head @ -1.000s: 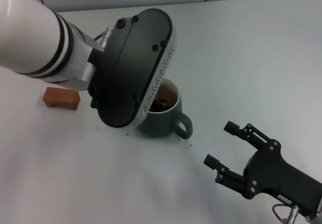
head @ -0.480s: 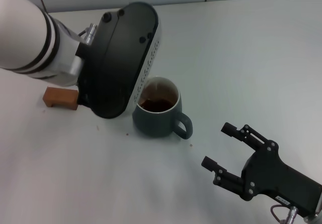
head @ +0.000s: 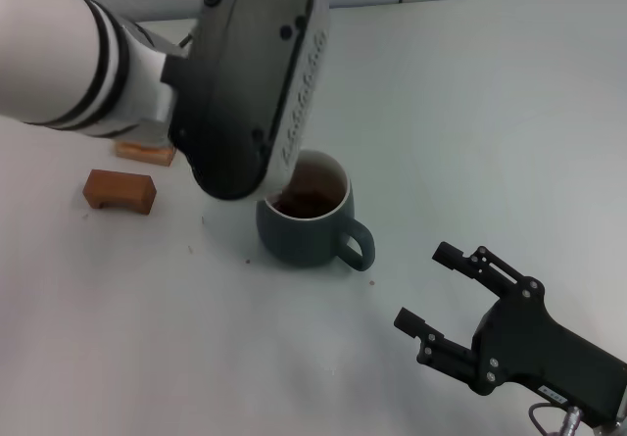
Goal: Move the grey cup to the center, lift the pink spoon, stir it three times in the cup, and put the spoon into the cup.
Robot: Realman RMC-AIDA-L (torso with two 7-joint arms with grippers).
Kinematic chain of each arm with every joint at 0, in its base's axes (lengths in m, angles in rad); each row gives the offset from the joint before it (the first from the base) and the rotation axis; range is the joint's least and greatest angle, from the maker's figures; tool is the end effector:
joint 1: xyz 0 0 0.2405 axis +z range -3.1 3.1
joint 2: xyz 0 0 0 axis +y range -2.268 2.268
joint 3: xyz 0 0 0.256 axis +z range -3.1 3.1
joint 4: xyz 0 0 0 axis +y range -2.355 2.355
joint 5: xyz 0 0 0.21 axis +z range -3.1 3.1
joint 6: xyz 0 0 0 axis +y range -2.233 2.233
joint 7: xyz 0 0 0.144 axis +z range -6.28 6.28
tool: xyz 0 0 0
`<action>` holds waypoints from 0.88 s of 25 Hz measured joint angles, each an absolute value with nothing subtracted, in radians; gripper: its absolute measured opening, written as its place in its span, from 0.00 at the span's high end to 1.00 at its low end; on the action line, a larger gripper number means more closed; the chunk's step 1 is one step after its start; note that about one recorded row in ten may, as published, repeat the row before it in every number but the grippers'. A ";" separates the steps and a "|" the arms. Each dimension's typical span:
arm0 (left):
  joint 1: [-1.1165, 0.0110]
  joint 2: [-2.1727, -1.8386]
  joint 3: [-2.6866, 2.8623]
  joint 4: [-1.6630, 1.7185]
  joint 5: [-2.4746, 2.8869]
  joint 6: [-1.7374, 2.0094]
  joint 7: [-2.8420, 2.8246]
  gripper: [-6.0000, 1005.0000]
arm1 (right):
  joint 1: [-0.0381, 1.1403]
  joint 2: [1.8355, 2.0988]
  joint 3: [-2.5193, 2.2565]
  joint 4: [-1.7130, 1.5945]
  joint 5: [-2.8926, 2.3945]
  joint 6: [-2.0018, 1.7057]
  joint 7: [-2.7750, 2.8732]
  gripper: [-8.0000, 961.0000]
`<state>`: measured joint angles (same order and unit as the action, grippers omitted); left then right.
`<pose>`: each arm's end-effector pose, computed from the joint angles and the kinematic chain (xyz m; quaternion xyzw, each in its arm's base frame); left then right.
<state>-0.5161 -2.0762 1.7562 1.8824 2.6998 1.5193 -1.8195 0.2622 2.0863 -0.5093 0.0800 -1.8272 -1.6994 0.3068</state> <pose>-0.0795 0.3110 -0.0038 -0.9067 0.3033 0.2353 0.1747 0.2949 0.1781 -0.0760 -0.8617 0.1255 0.4077 0.2747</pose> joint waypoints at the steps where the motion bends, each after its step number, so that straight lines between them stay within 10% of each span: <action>1: -0.504 -2.075 1.737 1.882 2.665 1.490 -1.815 0.82 | 0.262 2.086 -0.509 0.080 -1.827 -1.700 0.307 0.16; 16: -0.265 -2.063 1.175 1.494 1.441 1.321 -1.338 0.22 | 0.274 2.082 -0.504 0.072 -1.827 -1.706 0.307 0.16; 22: -0.292 -2.061 0.964 1.183 1.367 1.443 -1.221 0.22 | 0.277 2.080 -0.501 0.064 -1.827 -1.718 0.307 0.16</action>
<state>-0.2922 -2.0611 0.9636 1.1831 1.3673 1.4434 -1.2209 0.2774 2.0802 -0.5009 0.0637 -1.8272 -1.7176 0.3068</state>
